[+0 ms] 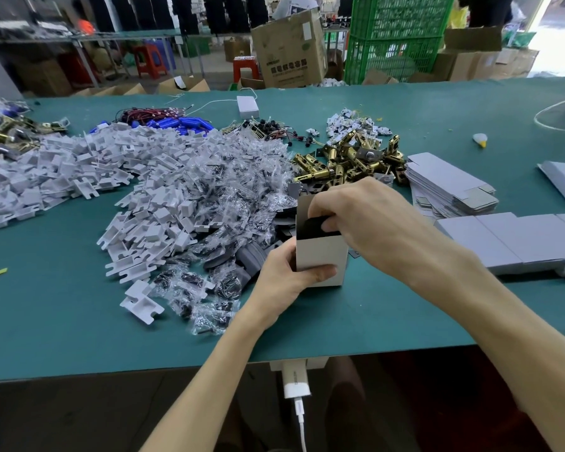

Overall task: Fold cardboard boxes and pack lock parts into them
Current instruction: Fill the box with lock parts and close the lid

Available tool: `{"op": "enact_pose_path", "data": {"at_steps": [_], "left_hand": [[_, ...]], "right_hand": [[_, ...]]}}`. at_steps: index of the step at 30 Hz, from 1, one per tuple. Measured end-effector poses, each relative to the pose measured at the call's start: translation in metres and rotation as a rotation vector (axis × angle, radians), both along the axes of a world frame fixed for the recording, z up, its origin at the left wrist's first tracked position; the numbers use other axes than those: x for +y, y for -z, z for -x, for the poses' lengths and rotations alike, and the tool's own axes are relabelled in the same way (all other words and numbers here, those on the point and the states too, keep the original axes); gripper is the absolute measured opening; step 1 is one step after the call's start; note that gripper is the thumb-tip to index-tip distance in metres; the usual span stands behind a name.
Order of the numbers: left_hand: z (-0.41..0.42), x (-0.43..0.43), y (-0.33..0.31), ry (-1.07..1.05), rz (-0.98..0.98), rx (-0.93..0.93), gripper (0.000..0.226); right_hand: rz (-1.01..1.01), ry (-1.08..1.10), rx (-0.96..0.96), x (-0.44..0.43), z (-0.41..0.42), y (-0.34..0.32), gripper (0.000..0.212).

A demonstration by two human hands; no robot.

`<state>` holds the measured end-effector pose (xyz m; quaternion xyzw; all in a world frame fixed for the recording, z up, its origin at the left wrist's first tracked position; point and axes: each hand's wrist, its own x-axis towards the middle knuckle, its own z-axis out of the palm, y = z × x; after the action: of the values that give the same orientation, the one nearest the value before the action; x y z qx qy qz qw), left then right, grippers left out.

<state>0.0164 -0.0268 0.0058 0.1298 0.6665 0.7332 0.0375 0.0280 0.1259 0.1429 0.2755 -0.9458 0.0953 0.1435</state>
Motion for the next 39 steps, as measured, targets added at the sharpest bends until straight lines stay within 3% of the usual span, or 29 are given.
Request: {"op": "enact_pose_path", "data": {"at_steps": [8,12,16,21,28,33,39], "left_hand": [[0.0,0.001,-0.001,0.025,-0.008,0.019,0.043],[0.001,0.001,0.001,0.005,-0.038,-0.009,0.035],[0.0,0.0,0.0,-0.016,-0.038,-0.033,0.046],[0.001,-0.002,0.0,-0.007,-0.043,-0.04,0.038],[0.001,-0.002,0.001,0.004,-0.048,-0.043,0.042],[0.001,-0.003,0.002,0.012,-0.044,-0.037,0.041],[0.0,-0.002,0.0,0.016,-0.032,-0.04,0.041]], "right_hand": [[0.125,0.0,-0.151,0.008,-0.002,-0.005,0.026],[0.011,0.035,-0.095,0.005,0.002,0.001,0.026],[0.031,0.055,-0.058,0.004,0.016,0.005,0.027],[0.198,0.016,-0.287,0.006,0.032,0.002,0.028],[-0.039,0.028,-0.363,0.0,0.04,0.002,0.033],[-0.121,0.066,-0.42,0.006,0.039,0.003,0.015],[-0.136,0.051,-0.449,0.004,0.037,0.005,0.037]]}}
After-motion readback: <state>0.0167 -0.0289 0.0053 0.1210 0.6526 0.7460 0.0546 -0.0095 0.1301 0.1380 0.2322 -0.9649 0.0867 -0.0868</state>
